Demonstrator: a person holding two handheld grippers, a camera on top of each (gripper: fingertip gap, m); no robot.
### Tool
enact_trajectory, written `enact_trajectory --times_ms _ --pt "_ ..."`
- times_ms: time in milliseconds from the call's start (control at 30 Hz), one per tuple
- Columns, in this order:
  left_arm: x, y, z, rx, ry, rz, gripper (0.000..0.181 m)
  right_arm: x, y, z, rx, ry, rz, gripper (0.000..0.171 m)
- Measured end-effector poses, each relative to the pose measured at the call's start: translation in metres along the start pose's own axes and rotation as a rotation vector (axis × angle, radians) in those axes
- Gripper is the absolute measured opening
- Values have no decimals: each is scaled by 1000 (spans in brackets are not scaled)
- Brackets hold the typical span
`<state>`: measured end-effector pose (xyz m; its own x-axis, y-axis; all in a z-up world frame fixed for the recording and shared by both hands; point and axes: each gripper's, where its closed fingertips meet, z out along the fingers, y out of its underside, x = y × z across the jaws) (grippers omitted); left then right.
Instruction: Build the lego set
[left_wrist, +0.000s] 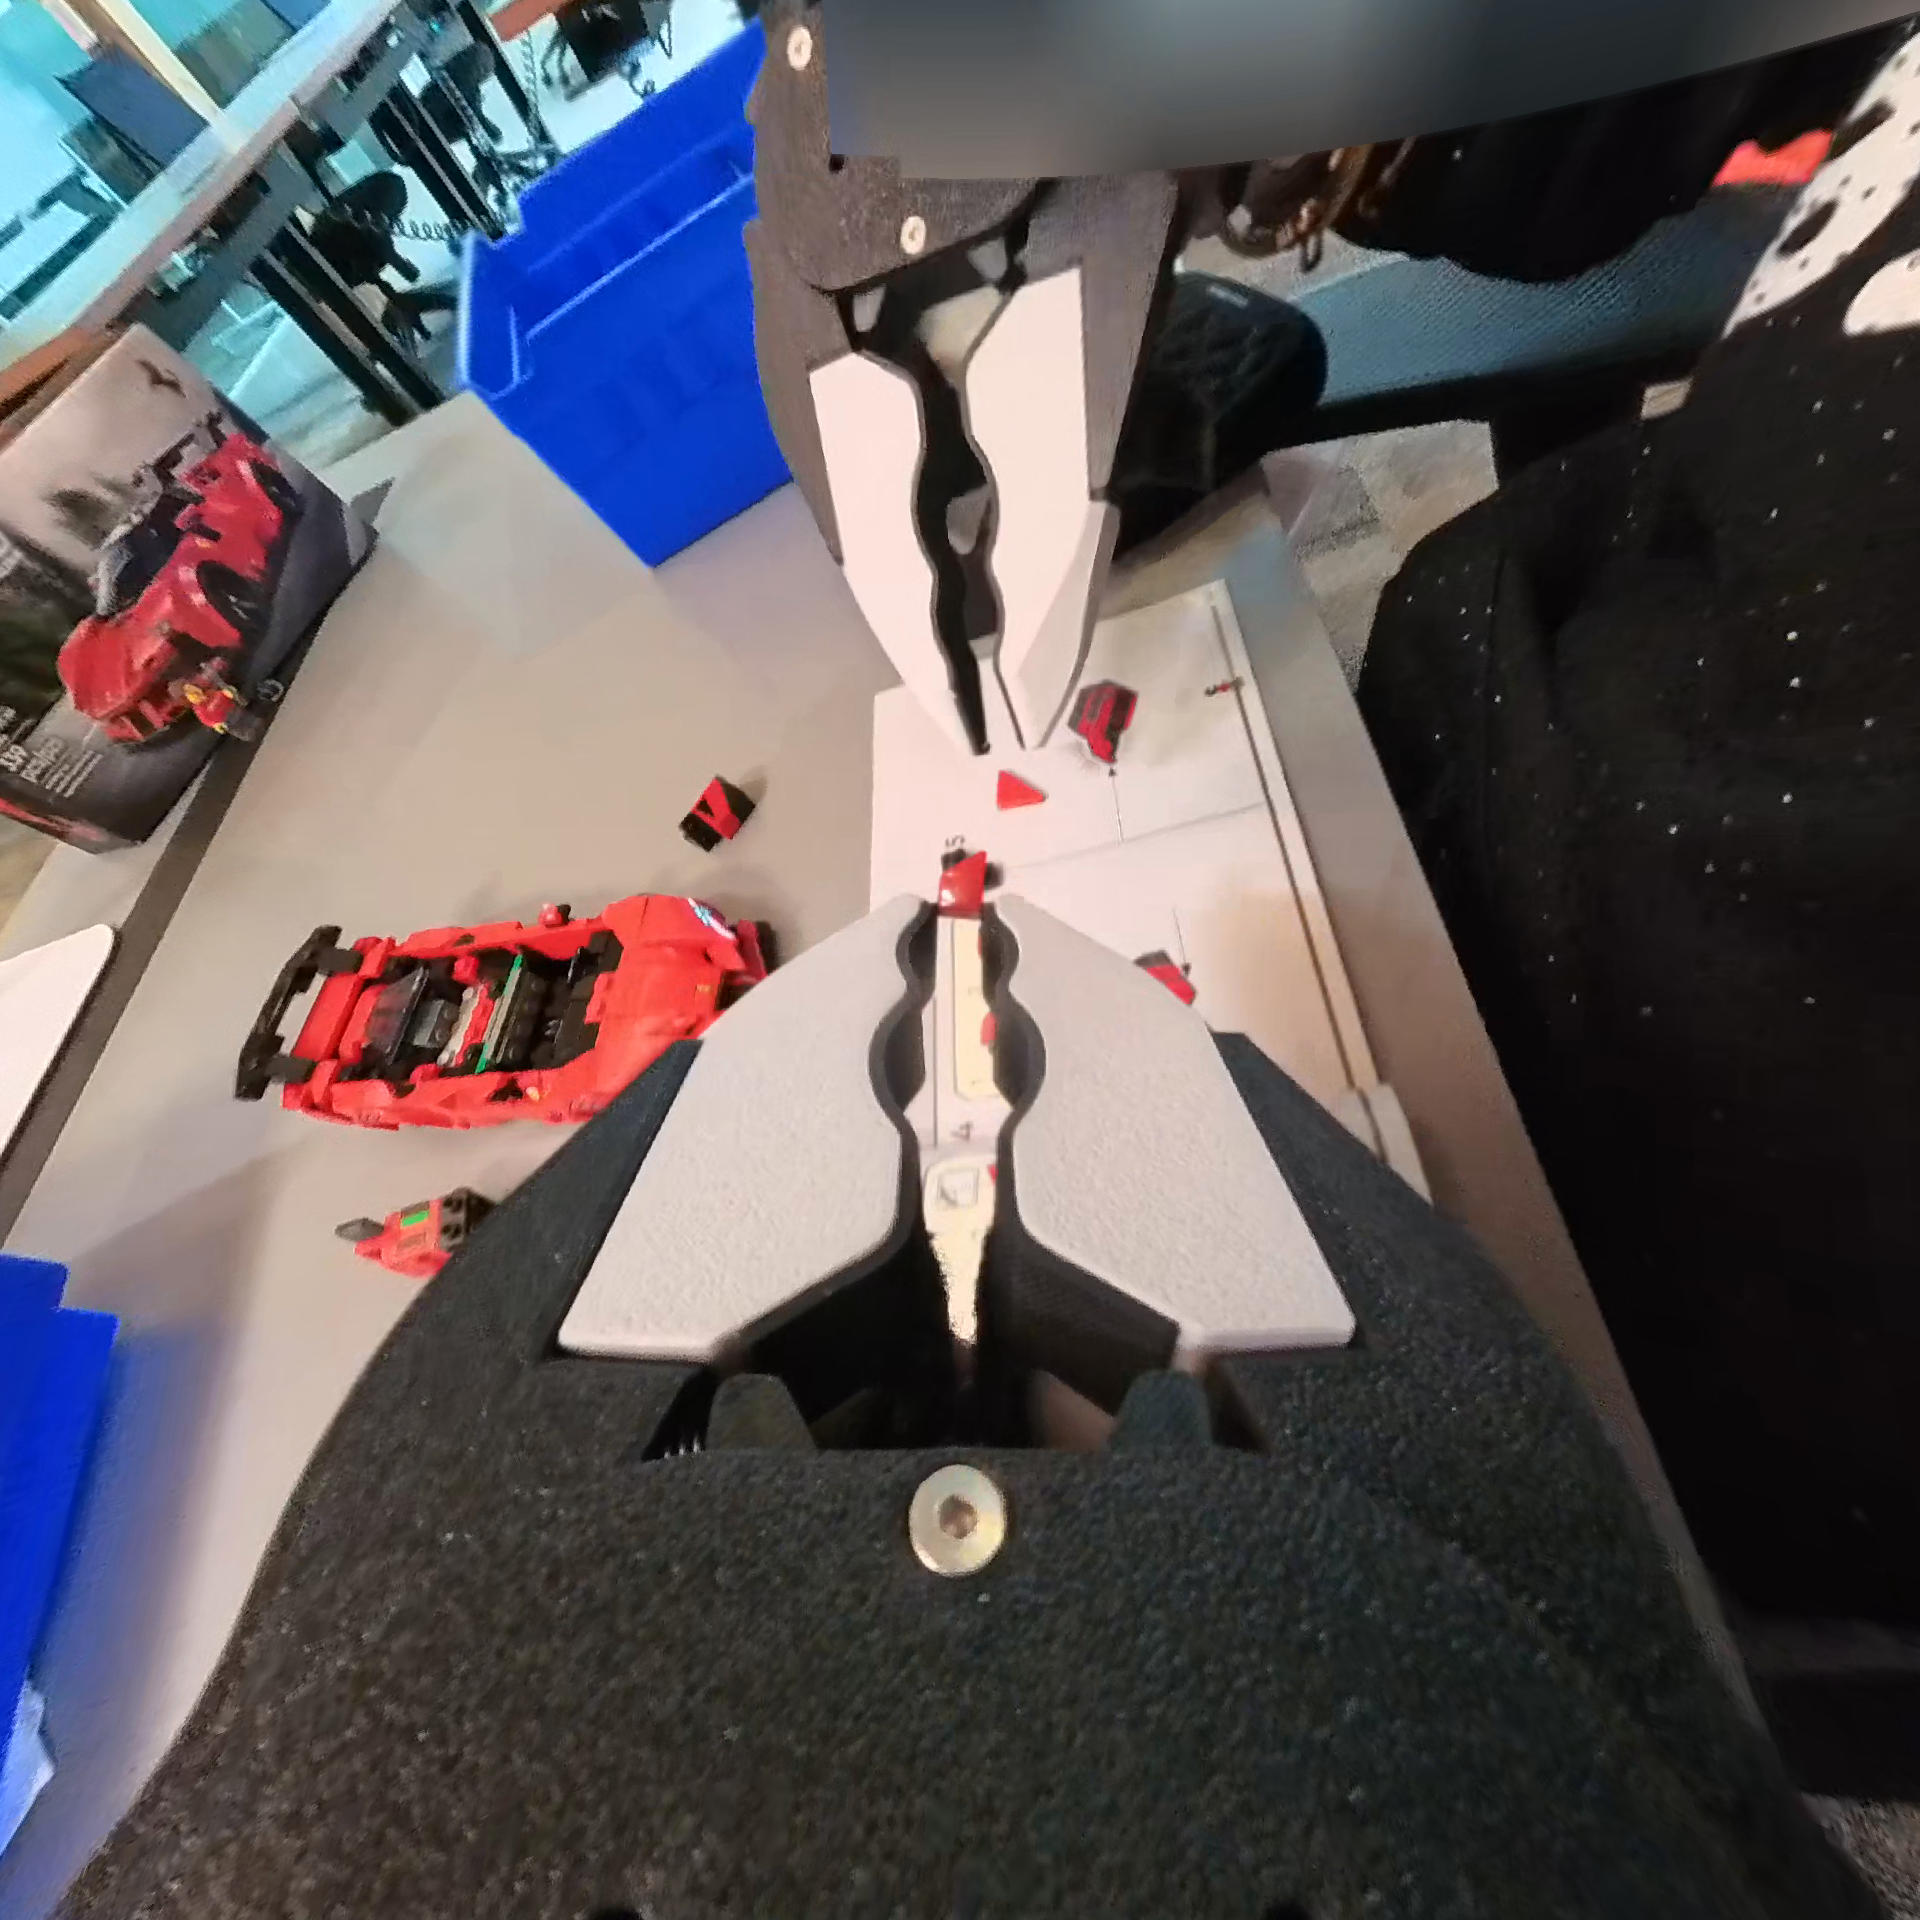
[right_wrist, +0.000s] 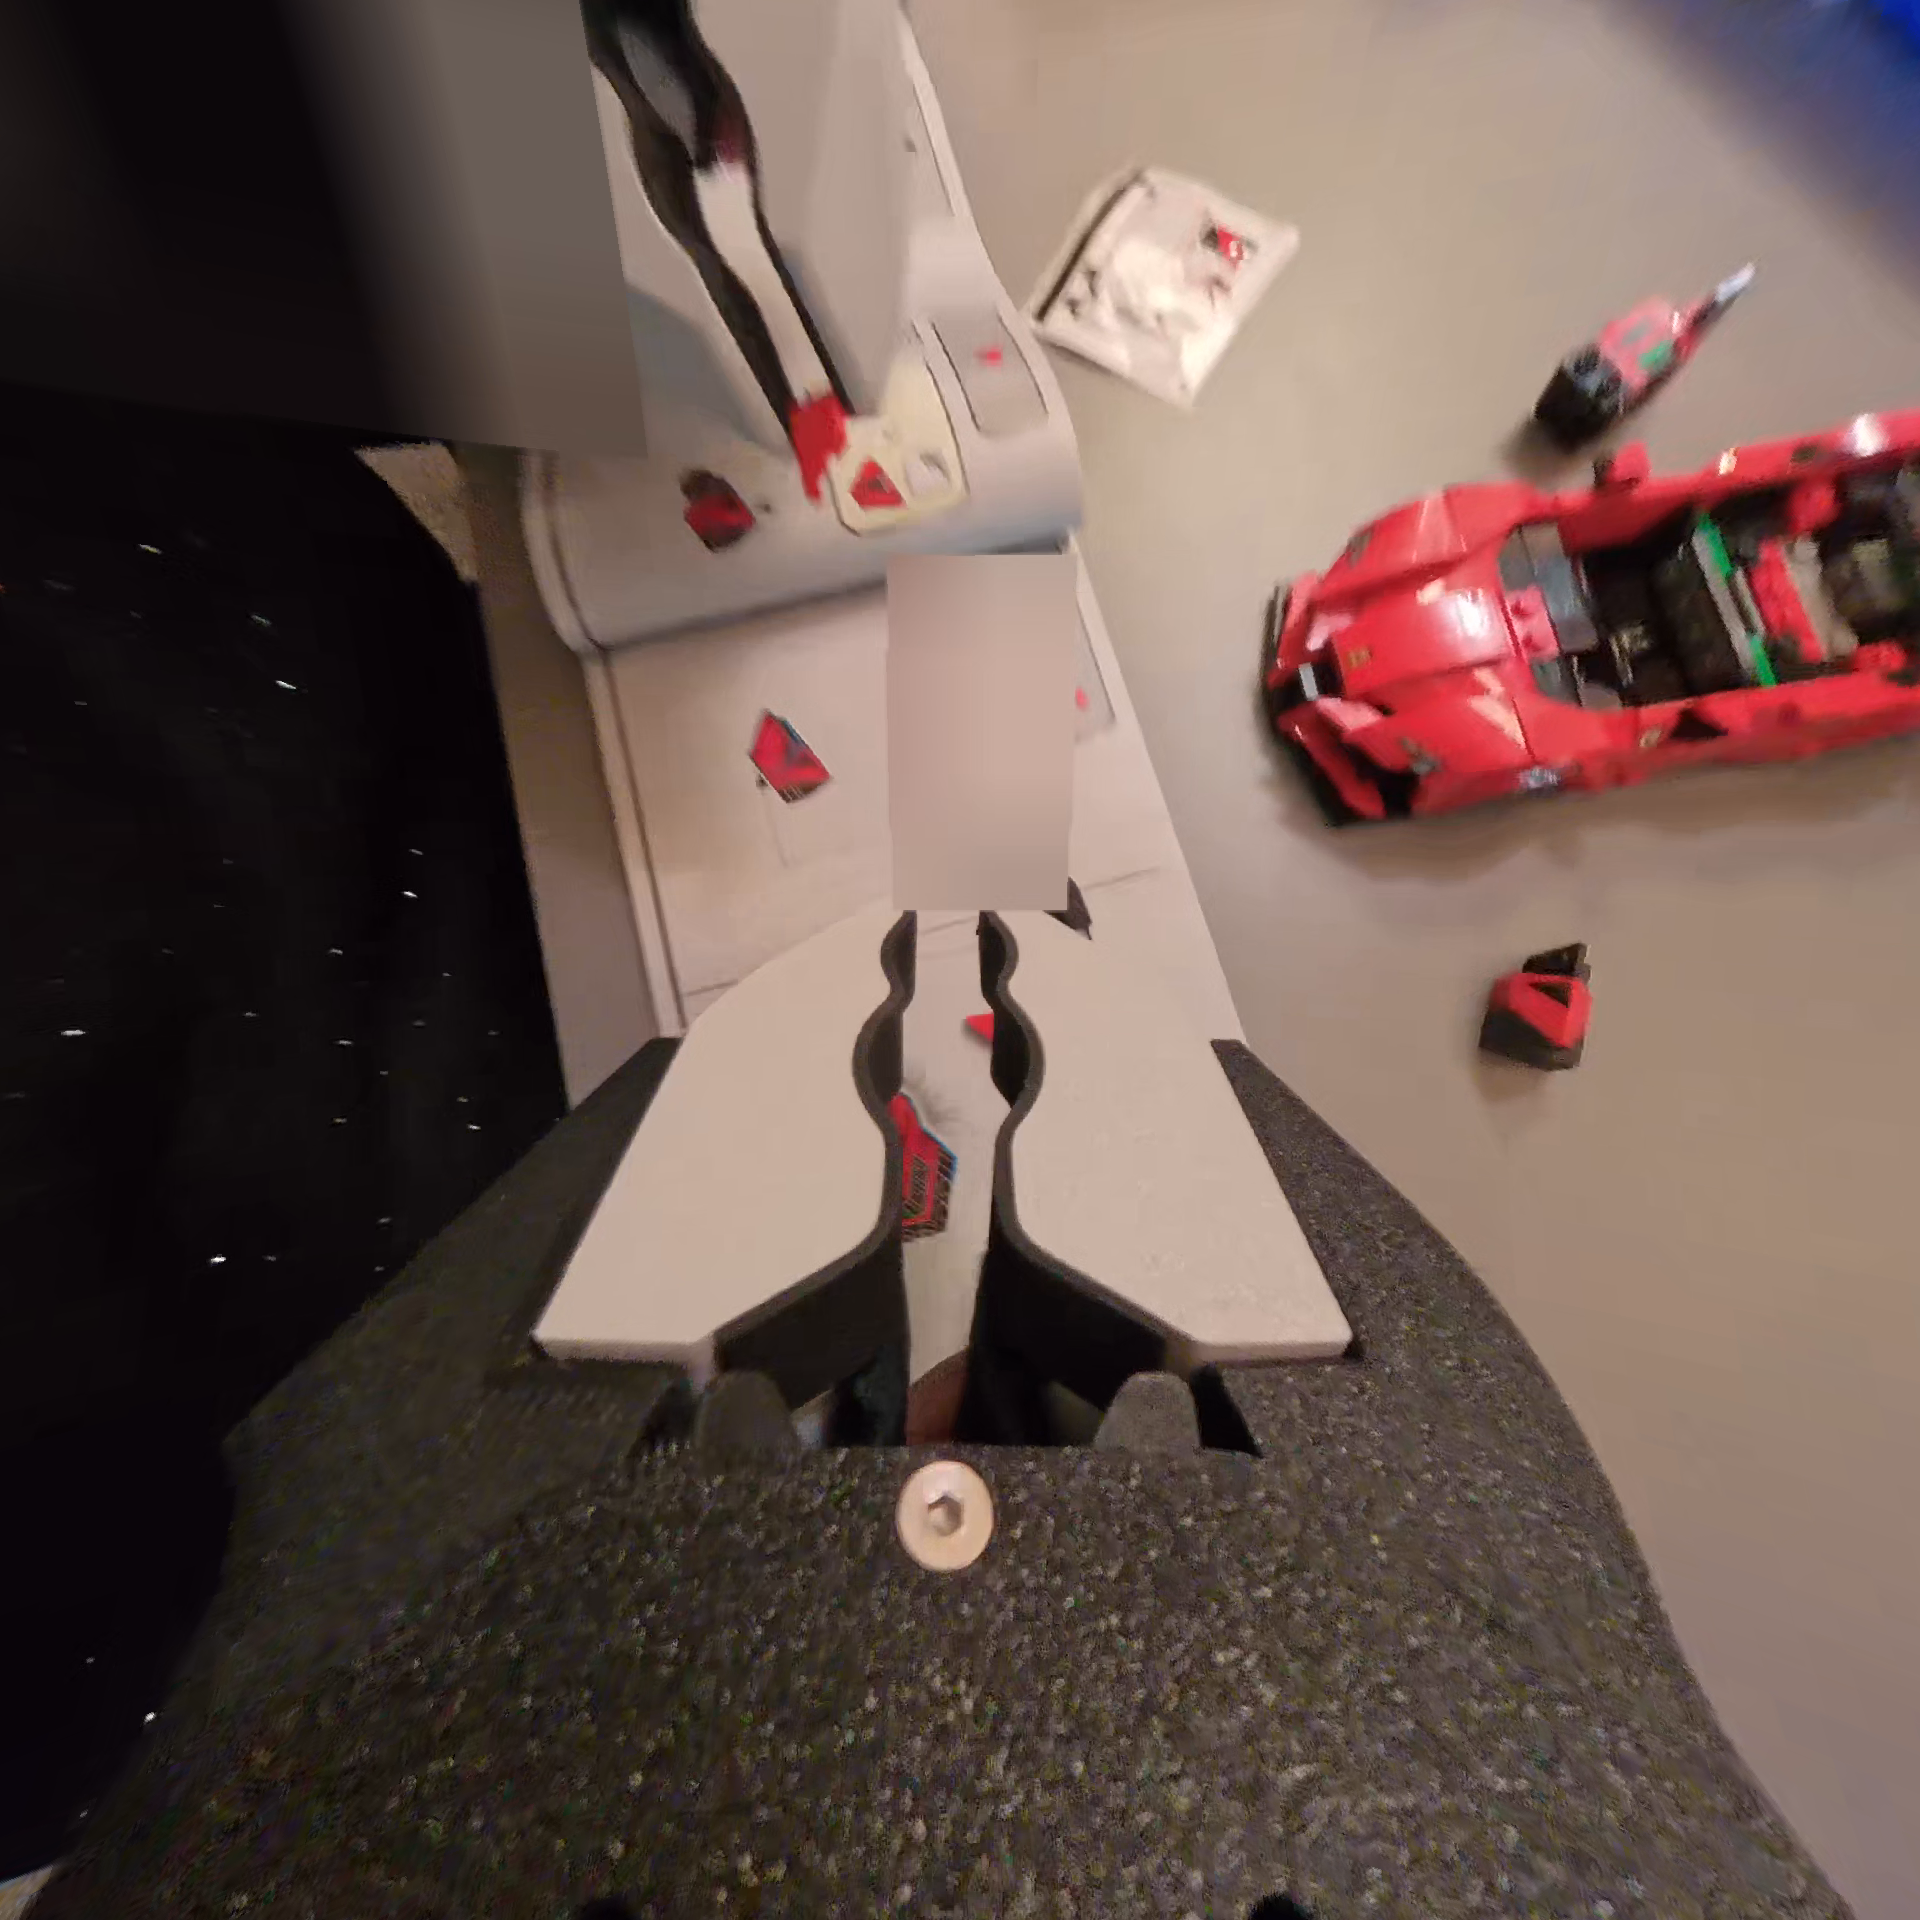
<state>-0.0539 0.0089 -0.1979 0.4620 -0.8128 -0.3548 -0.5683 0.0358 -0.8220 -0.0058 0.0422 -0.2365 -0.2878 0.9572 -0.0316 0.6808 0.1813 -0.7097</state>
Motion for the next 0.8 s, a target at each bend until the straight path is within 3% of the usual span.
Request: enact_trajectory --times_ms 167,367,800 --pt "-7 9 -9 -27 -10 -16 8 5 16 17 -181 -2 -37 25" --pt "-7 13 -9 -13 -20 -34 8 15 22 30 -253 47 45 30" --pt "-4 14 -13 -7 -33 -44 8 1 5 42 -209 -158 -156 26"
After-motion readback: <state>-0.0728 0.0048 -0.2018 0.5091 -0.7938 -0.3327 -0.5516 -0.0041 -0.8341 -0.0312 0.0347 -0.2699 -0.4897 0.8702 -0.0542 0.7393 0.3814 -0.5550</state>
